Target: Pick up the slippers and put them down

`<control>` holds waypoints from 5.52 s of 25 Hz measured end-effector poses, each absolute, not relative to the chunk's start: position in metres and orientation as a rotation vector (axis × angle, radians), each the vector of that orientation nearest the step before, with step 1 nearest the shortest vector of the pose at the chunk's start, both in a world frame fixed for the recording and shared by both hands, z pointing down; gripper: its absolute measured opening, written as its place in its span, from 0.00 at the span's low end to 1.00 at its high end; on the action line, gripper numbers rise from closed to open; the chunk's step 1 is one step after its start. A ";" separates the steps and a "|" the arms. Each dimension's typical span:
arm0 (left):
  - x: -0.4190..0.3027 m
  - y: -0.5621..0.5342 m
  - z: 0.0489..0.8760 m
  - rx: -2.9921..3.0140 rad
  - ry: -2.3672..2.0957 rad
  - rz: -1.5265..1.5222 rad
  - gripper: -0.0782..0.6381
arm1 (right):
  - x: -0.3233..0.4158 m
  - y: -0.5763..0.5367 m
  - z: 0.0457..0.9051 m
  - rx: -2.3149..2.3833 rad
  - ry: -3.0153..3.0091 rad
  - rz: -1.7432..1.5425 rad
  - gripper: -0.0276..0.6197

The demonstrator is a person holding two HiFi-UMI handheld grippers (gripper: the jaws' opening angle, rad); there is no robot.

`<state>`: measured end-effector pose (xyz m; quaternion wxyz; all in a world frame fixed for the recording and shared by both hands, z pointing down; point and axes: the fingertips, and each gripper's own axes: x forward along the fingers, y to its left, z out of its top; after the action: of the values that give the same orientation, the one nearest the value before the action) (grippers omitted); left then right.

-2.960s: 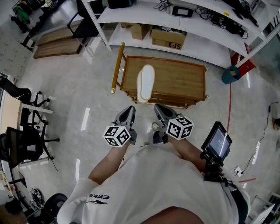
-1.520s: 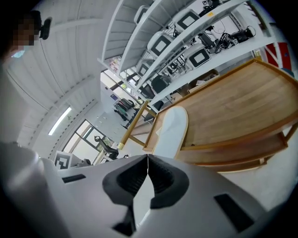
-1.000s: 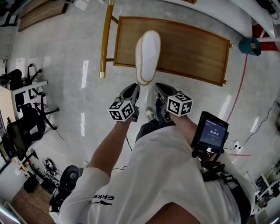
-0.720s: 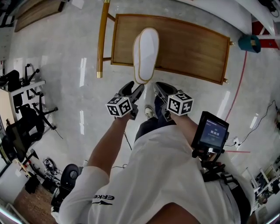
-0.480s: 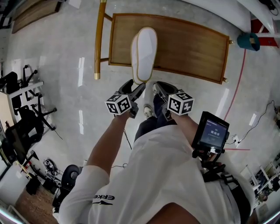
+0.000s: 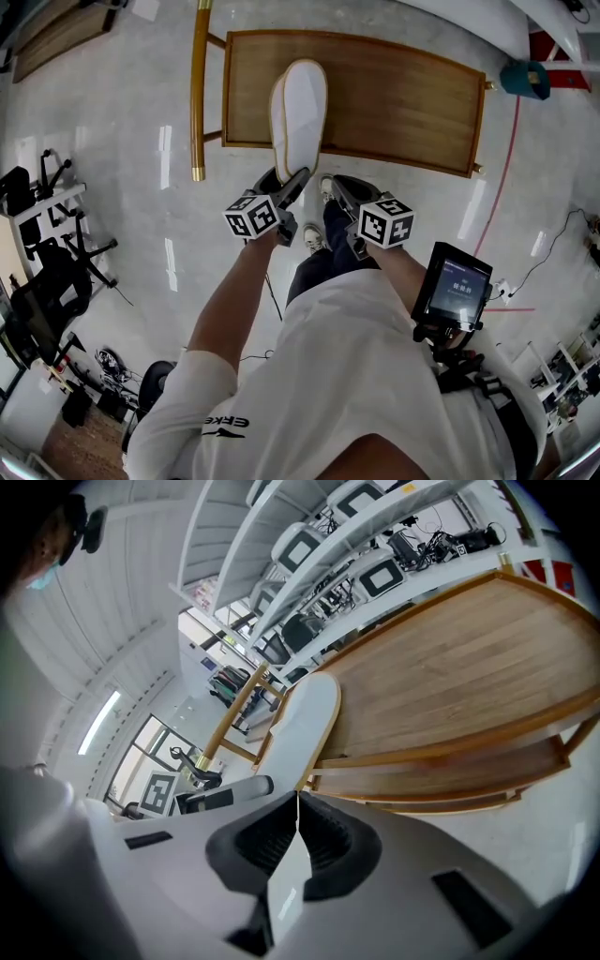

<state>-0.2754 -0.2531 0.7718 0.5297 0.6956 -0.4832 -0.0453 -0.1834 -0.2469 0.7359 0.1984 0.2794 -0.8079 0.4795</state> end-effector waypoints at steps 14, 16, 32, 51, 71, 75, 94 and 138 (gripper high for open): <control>-0.283 -0.265 0.764 1.660 -1.179 -0.156 0.29 | -0.179 -0.249 0.736 0.797 -2.255 1.330 0.05; -0.284 -0.267 0.763 1.662 -1.189 -0.154 0.27 | -0.178 -0.251 0.735 0.803 -2.257 1.329 0.05; -0.284 -0.271 0.722 1.709 -1.247 -0.200 0.20 | -0.168 -0.251 0.701 0.859 -2.330 1.292 0.05; -0.291 -0.206 0.575 1.875 -1.338 -0.466 0.20 | -0.151 -0.236 0.550 0.974 -2.666 1.040 0.05; -0.287 -0.078 0.499 1.950 -1.313 -0.644 0.20 | -0.158 -0.116 0.453 0.933 -2.854 0.851 0.05; -0.284 -0.060 0.498 1.955 -1.306 -0.651 0.20 | -0.155 -0.097 0.454 0.943 -2.849 0.852 0.05; -0.282 -0.039 0.488 1.979 -1.287 -0.703 0.20 | -0.153 -0.075 0.452 0.951 -2.863 0.836 0.05; -0.120 -0.087 0.484 2.025 -1.055 -0.604 0.20 | 0.022 -0.073 0.451 1.315 -2.773 0.881 0.05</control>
<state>-0.1201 -0.0869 0.4837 0.3799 0.7931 -0.4132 -0.2366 0.0221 -0.0733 0.4509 -0.0256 0.4117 -0.8682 0.2757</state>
